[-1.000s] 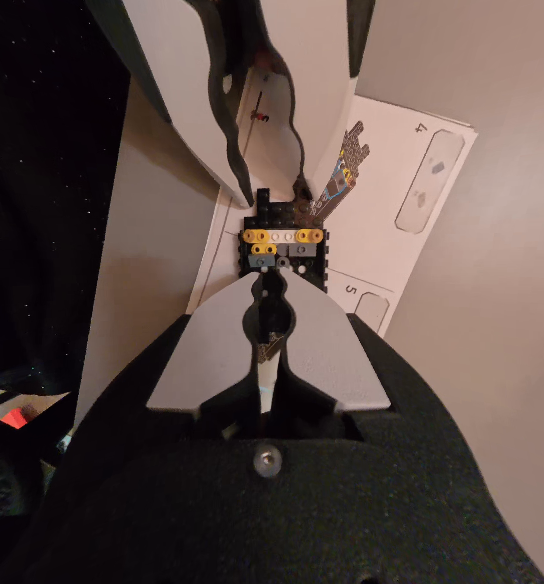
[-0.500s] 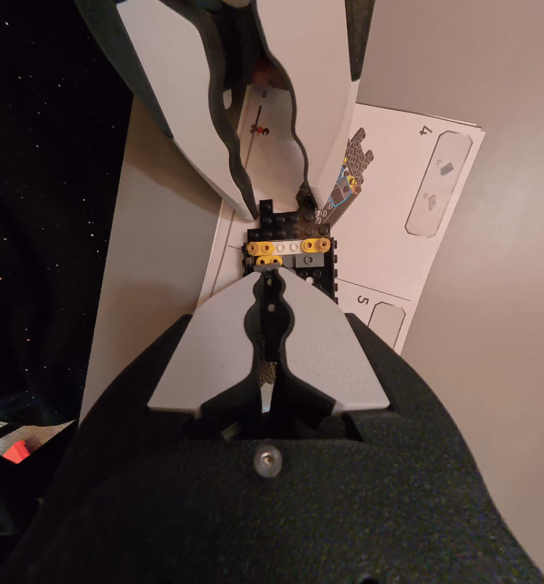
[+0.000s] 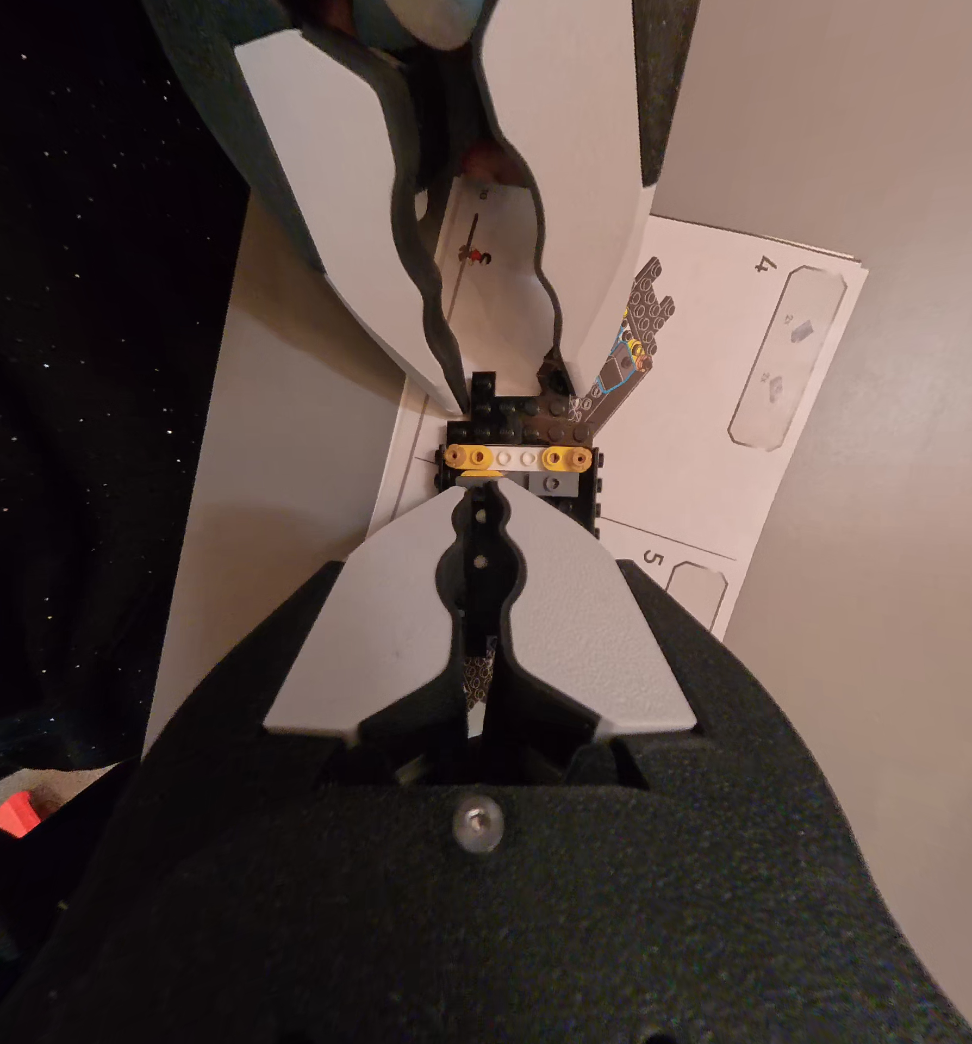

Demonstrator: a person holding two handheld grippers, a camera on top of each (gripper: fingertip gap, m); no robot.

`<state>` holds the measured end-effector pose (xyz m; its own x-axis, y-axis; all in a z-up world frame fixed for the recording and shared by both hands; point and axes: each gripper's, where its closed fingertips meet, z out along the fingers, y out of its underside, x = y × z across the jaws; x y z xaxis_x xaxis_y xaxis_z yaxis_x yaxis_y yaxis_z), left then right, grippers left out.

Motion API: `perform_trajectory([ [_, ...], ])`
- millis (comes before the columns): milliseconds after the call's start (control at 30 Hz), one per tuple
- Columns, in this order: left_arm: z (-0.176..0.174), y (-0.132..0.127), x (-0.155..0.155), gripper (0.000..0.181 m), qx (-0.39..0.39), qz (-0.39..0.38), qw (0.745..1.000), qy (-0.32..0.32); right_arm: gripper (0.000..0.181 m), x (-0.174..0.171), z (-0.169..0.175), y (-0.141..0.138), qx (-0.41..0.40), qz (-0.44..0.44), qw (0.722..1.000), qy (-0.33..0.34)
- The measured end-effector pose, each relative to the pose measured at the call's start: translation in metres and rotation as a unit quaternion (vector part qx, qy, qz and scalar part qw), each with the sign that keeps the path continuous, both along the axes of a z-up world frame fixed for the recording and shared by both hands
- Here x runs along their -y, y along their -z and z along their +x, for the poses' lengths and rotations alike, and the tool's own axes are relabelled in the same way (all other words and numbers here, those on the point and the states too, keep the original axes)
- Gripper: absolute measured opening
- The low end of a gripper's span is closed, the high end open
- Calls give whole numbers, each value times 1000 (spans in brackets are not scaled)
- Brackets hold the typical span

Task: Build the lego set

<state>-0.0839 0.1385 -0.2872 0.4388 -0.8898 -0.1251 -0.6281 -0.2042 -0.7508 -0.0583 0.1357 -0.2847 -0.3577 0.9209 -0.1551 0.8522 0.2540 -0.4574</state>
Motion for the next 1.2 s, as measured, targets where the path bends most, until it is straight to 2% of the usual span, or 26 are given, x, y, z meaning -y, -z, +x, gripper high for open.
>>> perform_trajectory([
  [1200, 0, 0, 0, 34, 0, -1, 1000, 0, 2, 3, -1, -1, 0, -15, 1000, 13],
])
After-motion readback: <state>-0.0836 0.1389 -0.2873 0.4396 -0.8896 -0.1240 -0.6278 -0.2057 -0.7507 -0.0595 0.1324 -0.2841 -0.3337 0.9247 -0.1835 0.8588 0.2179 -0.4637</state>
